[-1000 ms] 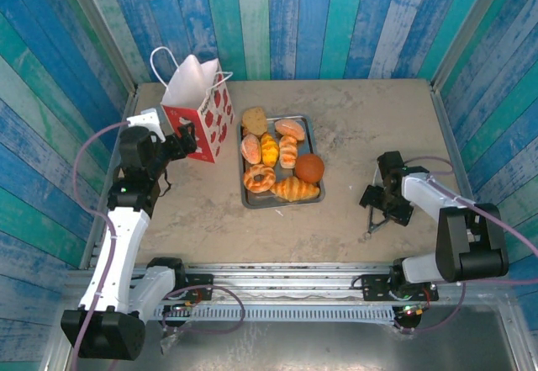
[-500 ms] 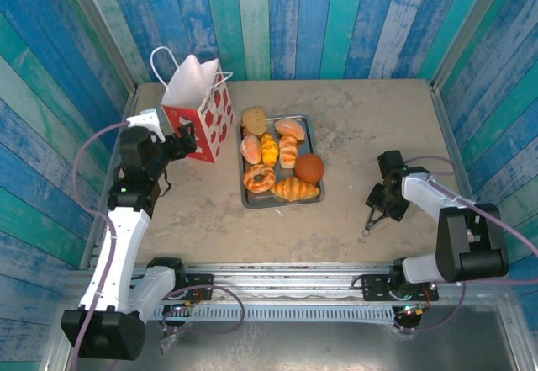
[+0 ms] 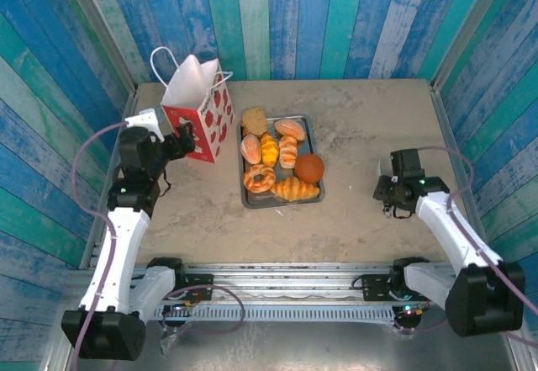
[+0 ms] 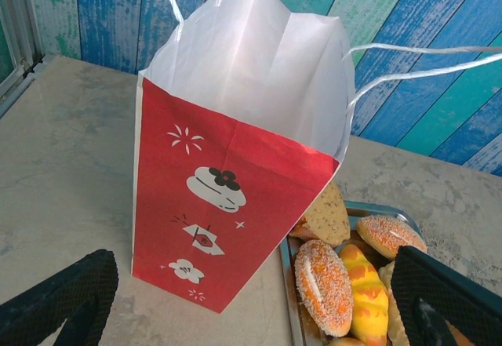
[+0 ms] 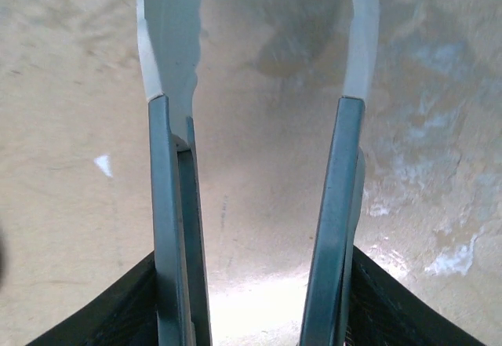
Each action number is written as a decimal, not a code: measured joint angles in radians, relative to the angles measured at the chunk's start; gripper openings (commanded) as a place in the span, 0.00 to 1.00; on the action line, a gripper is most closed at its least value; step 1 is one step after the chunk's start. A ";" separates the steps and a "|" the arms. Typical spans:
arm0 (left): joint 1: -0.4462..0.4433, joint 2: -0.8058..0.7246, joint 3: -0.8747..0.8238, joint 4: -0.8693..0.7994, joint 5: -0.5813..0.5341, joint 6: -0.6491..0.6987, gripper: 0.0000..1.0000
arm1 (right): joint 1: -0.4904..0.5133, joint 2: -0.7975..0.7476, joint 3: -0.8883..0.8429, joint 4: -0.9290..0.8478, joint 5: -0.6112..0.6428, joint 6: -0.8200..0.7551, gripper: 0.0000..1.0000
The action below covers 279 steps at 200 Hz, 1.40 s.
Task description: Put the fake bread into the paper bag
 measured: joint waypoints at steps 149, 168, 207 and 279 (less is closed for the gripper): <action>0.005 0.628 1.146 -0.499 0.005 0.178 0.94 | 0.004 -0.136 0.160 0.100 -0.343 -0.281 0.52; 0.010 0.762 1.291 -0.599 0.006 0.219 0.97 | 0.004 -0.136 0.149 0.111 -0.366 -0.283 0.51; 0.052 0.948 1.378 -0.739 0.010 0.262 0.95 | 0.005 -0.136 0.132 0.116 -0.391 -0.286 0.51; 0.106 1.000 1.302 -0.779 0.032 0.288 0.87 | 0.005 -0.138 0.112 0.137 -0.400 -0.285 0.51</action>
